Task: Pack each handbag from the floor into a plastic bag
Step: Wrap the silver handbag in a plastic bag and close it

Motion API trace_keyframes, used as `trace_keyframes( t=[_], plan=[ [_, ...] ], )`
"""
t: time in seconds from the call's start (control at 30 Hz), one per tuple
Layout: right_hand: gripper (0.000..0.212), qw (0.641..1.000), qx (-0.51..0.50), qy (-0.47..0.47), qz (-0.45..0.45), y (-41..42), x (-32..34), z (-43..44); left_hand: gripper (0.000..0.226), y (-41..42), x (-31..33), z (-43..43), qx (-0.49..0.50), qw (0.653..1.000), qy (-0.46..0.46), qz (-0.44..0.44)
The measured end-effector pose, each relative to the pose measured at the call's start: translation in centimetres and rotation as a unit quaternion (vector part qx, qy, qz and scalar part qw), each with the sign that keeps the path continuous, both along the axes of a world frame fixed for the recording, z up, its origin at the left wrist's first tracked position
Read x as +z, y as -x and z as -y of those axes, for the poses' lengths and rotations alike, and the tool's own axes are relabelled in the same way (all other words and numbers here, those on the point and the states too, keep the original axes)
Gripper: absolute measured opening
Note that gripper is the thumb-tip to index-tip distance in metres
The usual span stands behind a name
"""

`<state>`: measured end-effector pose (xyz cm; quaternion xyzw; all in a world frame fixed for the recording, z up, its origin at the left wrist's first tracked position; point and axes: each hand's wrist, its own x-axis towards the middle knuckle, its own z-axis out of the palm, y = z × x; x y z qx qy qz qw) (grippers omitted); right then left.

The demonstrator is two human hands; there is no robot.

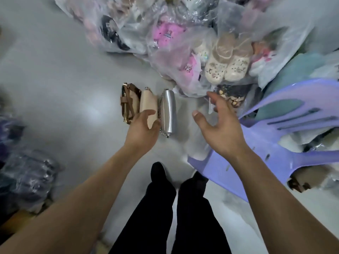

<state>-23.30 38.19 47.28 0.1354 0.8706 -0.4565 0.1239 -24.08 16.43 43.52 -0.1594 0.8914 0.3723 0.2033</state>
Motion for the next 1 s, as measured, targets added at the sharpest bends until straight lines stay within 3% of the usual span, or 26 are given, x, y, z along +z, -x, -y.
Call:
trace_keyframes(
  t=[0.17, 0.33, 0.5, 0.7, 0.87, 1.0],
  plan=[
    [0.065, 1.000, 0.015, 0.026, -0.006, 3.0, -13.6, 1.3, 0.046, 3.0, -15.1, -2.4, 0.052, 0.998, -0.006, 0.034],
    [0.064, 0.998, 0.007, 0.065, -0.011, 5.1, -26.7, 1.2, 0.065, 6.4, -31.1, -4.2, 0.084, 0.995, 0.007, 0.058],
    [0.063, 0.998, -0.005, 0.069, -0.010, 5.9, -34.8, 1.0, 0.081, 8.5, -41.5, -4.8, 0.154, 0.981, 0.006, 0.118],
    [0.062, 0.997, -0.008, 0.077, 0.006, 5.6, -37.0, 0.9, 0.093, 8.4, -46.9, -4.7, 0.213, 0.962, -0.017, 0.171],
    [0.064, 0.998, -0.019, 0.061, 0.012, 6.4, -36.6, 0.5, 0.048, 9.0, -45.5, -4.6, 0.179, 0.972, 0.052, 0.144],
    [0.061, 0.998, -0.026, 0.057, 0.030, 6.8, -34.6, 1.3, 0.041, 8.7, -42.4, -4.1, 0.192, 0.972, 0.044, 0.125]
  ],
)
